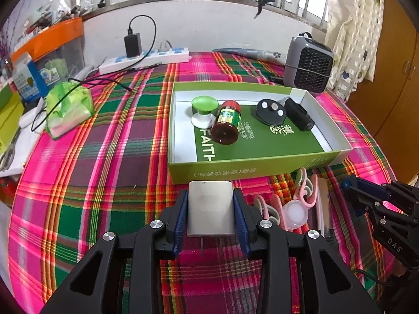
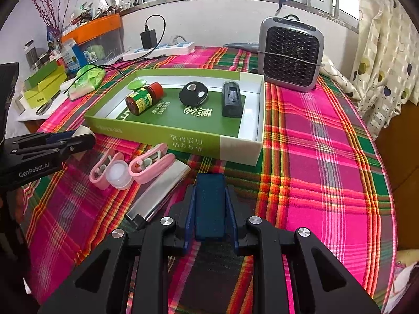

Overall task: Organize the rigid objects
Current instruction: 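Carry the white charger with the left tool while the right tool carries the USB stick to the box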

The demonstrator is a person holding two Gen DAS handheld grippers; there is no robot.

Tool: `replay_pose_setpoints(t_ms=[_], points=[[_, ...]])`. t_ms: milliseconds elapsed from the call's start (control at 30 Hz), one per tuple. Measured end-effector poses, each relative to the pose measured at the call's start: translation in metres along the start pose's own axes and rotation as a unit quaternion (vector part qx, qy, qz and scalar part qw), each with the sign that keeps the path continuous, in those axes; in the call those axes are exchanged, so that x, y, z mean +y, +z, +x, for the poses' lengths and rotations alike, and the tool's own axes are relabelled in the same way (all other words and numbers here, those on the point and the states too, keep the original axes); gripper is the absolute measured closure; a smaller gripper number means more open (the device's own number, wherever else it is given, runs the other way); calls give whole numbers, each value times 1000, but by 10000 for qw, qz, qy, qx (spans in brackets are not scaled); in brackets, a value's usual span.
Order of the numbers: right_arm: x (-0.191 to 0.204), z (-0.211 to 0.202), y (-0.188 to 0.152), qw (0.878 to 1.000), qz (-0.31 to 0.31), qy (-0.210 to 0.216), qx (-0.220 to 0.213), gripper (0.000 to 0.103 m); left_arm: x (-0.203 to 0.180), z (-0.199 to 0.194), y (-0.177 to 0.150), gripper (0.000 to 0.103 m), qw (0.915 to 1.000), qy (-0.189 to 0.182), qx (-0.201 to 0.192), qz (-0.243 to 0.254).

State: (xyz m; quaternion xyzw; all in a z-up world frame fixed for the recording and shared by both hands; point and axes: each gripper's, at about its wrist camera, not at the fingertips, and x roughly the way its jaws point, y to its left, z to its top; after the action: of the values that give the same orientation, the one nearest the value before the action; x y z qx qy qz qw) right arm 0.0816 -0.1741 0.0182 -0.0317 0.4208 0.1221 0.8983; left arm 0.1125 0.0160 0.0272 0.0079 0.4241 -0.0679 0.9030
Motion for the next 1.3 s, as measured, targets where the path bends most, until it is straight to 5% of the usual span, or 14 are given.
replay_pose_setpoints(t_ms=[733,1300], points=[[-4,-18,36,9994,-173,-5,-306,80,-11,-11,28,71,9996,-143,-200,149],[-6,13,80,9994,-246,202,-130,80,-33,10,63,71,9983,-458,-160,336]])
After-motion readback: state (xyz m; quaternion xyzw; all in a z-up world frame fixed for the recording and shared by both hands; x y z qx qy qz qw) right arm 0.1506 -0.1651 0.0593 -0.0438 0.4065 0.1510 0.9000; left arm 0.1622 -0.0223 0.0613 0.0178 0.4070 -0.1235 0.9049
